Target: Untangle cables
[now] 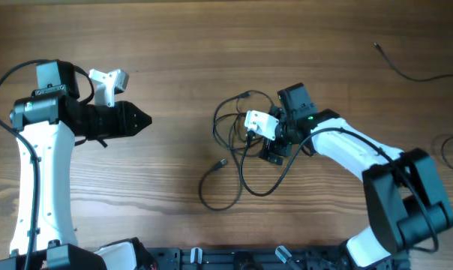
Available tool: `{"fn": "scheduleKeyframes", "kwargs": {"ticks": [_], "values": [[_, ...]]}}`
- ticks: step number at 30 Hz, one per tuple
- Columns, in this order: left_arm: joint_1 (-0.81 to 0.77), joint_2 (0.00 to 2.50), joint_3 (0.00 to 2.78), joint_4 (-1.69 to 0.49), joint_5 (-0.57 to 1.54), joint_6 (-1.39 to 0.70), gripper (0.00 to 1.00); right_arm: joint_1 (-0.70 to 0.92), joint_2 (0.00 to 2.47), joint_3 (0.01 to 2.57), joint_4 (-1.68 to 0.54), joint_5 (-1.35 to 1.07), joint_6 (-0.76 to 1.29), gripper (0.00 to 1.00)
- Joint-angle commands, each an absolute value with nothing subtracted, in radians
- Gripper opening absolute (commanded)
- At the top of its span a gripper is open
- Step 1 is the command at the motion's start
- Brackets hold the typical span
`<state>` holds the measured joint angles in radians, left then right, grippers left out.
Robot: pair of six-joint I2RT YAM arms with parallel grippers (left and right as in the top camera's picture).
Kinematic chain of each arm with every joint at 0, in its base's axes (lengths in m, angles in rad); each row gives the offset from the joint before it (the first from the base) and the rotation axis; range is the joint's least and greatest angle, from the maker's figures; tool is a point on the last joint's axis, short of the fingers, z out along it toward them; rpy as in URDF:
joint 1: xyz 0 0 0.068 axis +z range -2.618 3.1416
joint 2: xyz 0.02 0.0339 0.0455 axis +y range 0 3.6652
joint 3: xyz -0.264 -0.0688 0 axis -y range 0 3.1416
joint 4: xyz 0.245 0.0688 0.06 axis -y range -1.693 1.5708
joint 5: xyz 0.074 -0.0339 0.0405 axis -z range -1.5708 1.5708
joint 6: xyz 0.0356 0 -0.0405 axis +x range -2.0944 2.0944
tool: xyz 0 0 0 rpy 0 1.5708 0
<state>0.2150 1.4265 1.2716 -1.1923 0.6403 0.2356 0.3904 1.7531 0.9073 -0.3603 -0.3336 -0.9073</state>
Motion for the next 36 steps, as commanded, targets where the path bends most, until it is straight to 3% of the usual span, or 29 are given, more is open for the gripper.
{"fn": "scheduleKeyframes", "kwargs": {"ticks": [1,5,6,7,9,10,18,26,36], "values": [[0.211,1.412,1.277,-1.189,0.634,0.258,0.24,0.395,1.818,0.901,-0.337,-0.376,-0.939,0.99],[0.211,1.412,1.277,-1.189,0.634,0.258,0.24,0.395,1.852,0.901,-0.3,-0.376,-0.938,0.99],[0.211,1.412,1.277,-1.189,0.634,0.258,0.24,0.395,1.854,0.901,-0.294,-0.376,-0.937,0.95],[0.211,1.412,1.277,-1.189,0.634,0.259,0.24,0.395,1.857,0.901,-0.282,-0.376,-0.938,0.82],[0.211,1.412,1.277,-1.189,0.634,0.259,0.24,0.395,1.857,0.901,-0.268,-0.376,-0.938,0.13],[0.211,1.412,1.277,-1.189,0.634,0.258,0.24,0.395,1.857,0.901,-0.261,-0.376,-0.926,0.04],[0.211,1.412,1.277,-1.189,0.634,0.258,0.25,0.395,1.788,0.916,-0.252,-0.375,-0.635,0.04],[0.211,1.412,1.277,-1.19,0.634,0.258,0.24,0.395,1.377,1.061,-0.21,-0.352,-0.498,0.04],[0.211,1.412,1.277,-1.19,0.635,0.258,0.24,0.394,1.008,1.106,0.466,-0.209,-0.262,0.04]]}}
